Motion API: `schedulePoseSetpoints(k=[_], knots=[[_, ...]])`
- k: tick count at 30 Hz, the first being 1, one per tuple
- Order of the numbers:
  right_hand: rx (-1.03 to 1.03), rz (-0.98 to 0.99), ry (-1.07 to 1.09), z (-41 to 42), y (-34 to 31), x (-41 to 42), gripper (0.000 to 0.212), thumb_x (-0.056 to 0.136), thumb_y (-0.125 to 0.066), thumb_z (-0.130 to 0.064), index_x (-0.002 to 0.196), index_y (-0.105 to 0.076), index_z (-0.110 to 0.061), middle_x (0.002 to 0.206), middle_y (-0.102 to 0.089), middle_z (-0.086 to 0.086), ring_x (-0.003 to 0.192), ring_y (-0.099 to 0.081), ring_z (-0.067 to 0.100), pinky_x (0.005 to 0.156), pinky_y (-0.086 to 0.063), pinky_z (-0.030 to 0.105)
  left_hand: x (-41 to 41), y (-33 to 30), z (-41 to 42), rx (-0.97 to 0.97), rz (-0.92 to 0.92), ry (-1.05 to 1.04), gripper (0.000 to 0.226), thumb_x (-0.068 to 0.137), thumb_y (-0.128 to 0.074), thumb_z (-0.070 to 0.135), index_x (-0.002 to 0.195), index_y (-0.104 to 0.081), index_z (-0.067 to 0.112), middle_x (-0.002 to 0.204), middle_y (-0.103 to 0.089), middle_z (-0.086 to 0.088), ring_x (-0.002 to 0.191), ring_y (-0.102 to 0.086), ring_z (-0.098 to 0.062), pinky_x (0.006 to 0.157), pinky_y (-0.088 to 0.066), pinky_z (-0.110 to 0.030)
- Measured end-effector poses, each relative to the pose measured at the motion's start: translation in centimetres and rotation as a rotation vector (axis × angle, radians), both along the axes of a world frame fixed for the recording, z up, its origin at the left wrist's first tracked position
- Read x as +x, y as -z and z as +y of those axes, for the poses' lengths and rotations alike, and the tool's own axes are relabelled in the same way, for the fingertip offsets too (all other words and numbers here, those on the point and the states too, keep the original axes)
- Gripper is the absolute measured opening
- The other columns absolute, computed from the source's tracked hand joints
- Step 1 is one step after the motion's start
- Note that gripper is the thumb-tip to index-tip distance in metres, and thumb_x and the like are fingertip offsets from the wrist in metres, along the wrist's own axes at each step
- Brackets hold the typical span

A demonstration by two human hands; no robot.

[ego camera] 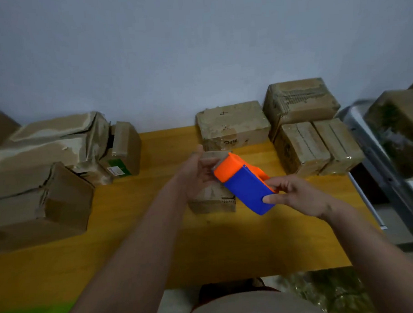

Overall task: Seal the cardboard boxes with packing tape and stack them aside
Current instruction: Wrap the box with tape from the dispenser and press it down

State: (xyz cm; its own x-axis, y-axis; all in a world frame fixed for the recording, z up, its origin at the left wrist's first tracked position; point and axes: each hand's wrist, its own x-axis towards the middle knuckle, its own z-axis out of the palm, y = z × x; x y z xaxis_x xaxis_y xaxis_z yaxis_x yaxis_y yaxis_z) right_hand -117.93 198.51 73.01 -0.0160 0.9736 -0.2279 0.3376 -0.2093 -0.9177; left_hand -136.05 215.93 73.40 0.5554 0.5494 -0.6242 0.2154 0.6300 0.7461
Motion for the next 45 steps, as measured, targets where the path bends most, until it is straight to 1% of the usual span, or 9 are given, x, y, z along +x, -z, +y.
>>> schedulePoseSetpoints(k=[6,9,12,15,18,26,35,40,45], knots=[[-0.183,0.131,-0.024,0.3,0.2,-1.0,0.019,0.087,-0.067,-0.01,0.104,-0.068,-0.003,0.103,-0.071,0.012,0.097,-0.067,0.025,0.091,-0.051,0.039,-3.3,1.0,0.0,-0.022,-0.054,0.01,0.052,0.099,-0.039,0.05,0.098,-0.068,0.007,0.089,-0.072,-0.004,0.087,-0.064,-0.018,0.08,-0.05,-0.032],[-0.229,0.127,0.016,1.1,0.3,-2.2,0.042,0.068,-0.078,-0.041,0.088,-0.067,-0.006,0.087,-0.069,0.008,0.081,-0.063,0.016,0.076,-0.047,0.032,-4.5,1.4,-0.4,0.012,-0.042,0.015,0.028,0.098,-0.052,0.032,0.098,-0.067,0.009,0.091,-0.07,-0.004,0.083,-0.065,-0.015,0.074,-0.055,-0.029],[-0.249,0.139,0.016,1.7,0.3,-3.6,0.057,0.062,-0.077,-0.049,0.092,-0.061,-0.003,0.082,-0.068,0.007,0.075,-0.063,0.016,0.069,-0.045,0.028,-5.4,1.9,-1.0,0.017,-0.068,-0.003,0.014,0.095,-0.057,0.016,0.097,-0.068,0.008,0.082,-0.072,-0.003,0.072,-0.069,-0.012,0.062,-0.057,-0.026],[-0.289,0.176,-0.018,2.1,0.0,-4.8,0.048,0.071,-0.073,-0.042,0.095,-0.056,-0.004,0.086,-0.067,0.008,0.079,-0.064,0.018,0.072,-0.046,0.03,-6.0,2.6,-1.2,0.104,0.01,-0.104,0.008,0.092,-0.062,0.014,0.091,-0.068,0.008,0.074,-0.071,-0.002,0.063,-0.067,-0.009,0.056,-0.055,-0.023],[-0.309,0.155,-0.048,2.6,0.0,-6.0,0.066,0.072,-0.074,-0.048,0.108,-0.055,0.003,0.101,-0.067,0.018,0.086,-0.065,0.024,0.079,-0.048,0.035,-6.3,4.0,-2.0,0.284,0.163,-0.221,0.01,0.091,-0.066,0.012,0.081,-0.068,0.011,0.075,-0.067,-0.002,0.067,-0.061,-0.012,0.061,-0.054,-0.025],[-0.358,0.104,-0.081,2.3,-0.1,-6.3,0.024,0.082,-0.07,-0.032,0.092,-0.067,-0.01,0.076,-0.072,0.0,0.068,-0.067,0.011,0.06,-0.05,0.021,-8.7,6.4,-3.3,0.321,0.224,-0.544,0.005,0.089,-0.065,0.002,0.085,-0.065,0.005,0.069,-0.061,0.001,0.044,-0.055,0.005,0.054,-0.049,-0.011],[-0.381,-0.198,-0.014,4.7,-0.2,-6.4,0.028,0.079,-0.071,-0.044,0.082,-0.064,-0.017,0.073,-0.069,-0.004,0.068,-0.066,0.011,0.06,-0.049,0.023,-7.7,8.8,-4.5,0.413,0.339,-0.624,0.009,0.093,-0.062,0.013,0.094,-0.071,0.011,0.066,-0.063,0.006,0.065,-0.06,-0.011,0.073,-0.049,-0.028],[-0.403,-0.409,-0.026,6.7,-0.1,-7.0,0.034,0.077,-0.07,-0.053,0.082,-0.061,-0.02,0.08,-0.067,0.001,0.077,-0.065,0.017,0.068,-0.05,0.03,-6.7,9.4,-4.0,0.483,0.447,-0.644,0.014,0.094,-0.06,0.013,0.098,-0.072,0.008,0.073,-0.065,-0.005,0.056,-0.052,-0.003,0.055,-0.04,-0.016],[-0.453,-0.498,-0.036,8.7,0.0,-7.7,0.033,0.077,-0.068,-0.056,0.081,-0.056,-0.026,0.086,-0.066,0.001,0.085,-0.063,0.019,0.081,-0.053,0.038,-6.2,10.5,-3.1,0.474,0.514,-0.652,0.016,0.095,-0.059,0.012,0.1,-0.073,0.006,0.088,-0.071,-0.01,0.065,-0.057,-0.012,0.061,-0.041,-0.02]])
